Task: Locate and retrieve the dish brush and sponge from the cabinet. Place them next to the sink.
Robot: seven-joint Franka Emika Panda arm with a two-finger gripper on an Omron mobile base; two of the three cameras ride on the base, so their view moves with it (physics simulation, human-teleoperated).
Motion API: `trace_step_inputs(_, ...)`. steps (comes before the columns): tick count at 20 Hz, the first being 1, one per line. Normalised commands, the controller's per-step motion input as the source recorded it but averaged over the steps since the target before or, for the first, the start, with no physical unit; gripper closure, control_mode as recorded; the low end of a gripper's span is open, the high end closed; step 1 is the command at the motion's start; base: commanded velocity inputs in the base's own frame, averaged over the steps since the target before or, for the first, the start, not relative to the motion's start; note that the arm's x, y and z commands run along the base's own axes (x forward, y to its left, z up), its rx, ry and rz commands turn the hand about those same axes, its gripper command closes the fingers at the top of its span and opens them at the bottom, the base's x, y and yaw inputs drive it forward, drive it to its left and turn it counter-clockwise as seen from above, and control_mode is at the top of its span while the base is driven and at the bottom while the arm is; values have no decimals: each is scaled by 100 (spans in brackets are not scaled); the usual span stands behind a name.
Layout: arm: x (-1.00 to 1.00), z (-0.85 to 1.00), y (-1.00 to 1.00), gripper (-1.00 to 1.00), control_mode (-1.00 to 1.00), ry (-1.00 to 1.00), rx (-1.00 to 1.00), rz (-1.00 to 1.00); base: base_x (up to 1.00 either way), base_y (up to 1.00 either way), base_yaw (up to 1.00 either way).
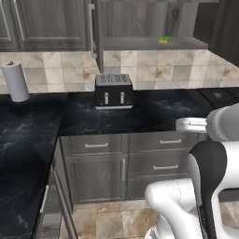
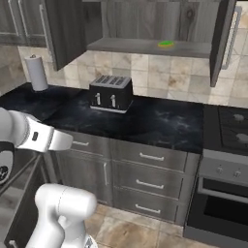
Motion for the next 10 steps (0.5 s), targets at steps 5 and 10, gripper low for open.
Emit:
trace_step_inputs(5,0,0,0,-100,100,0,0,0,25,4,4)
trace_step_inputs(10,0,0,0,-100,100,0,0,0,27,2,-1)
